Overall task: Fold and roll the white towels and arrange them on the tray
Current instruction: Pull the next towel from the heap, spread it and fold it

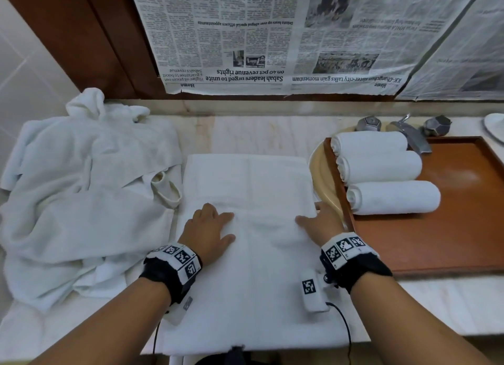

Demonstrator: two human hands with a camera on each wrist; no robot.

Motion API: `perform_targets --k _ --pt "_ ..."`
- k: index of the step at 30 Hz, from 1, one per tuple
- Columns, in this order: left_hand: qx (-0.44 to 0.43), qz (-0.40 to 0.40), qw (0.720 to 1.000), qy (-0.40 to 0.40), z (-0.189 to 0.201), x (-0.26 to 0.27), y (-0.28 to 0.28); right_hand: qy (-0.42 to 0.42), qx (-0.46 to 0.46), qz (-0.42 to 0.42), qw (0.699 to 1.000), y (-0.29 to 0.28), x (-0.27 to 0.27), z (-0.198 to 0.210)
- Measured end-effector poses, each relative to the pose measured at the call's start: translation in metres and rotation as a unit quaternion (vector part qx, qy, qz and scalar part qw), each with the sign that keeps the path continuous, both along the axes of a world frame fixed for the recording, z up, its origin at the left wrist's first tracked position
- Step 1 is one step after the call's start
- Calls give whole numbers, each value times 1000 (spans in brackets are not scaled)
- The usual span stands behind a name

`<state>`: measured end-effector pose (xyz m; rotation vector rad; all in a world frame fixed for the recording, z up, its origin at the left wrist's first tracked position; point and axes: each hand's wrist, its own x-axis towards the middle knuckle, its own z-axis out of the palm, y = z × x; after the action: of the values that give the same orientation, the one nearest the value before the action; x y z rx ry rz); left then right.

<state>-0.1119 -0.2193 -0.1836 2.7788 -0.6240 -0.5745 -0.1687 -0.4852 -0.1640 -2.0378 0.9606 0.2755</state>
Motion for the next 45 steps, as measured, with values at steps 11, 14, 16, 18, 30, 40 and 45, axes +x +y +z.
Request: perform_targets --k 11,14,16,18,30,40,45 --pt "-328 291 856 276 9 -19 -8 -124 -49 144 981 37 -22 57" --pt "-410 350 763 357 4 -13 -3 -114 5 389 914 95 -13 64" --pt "-440 345 737 380 2 -12 2 -46 20 472 880 108 -4 58" --pt "-421 341 760 360 2 -12 6 -17 -2 467 884 105 8 52" --pt "-221 305 881 287 6 8 -9 -93 -219 540 807 87 103 30" --pt "-167 281 866 379 10 28 -11 46 -211 581 785 113 166 15" --pt "-187 286 850 402 11 32 -9 61 -228 581 779 111 170 19"
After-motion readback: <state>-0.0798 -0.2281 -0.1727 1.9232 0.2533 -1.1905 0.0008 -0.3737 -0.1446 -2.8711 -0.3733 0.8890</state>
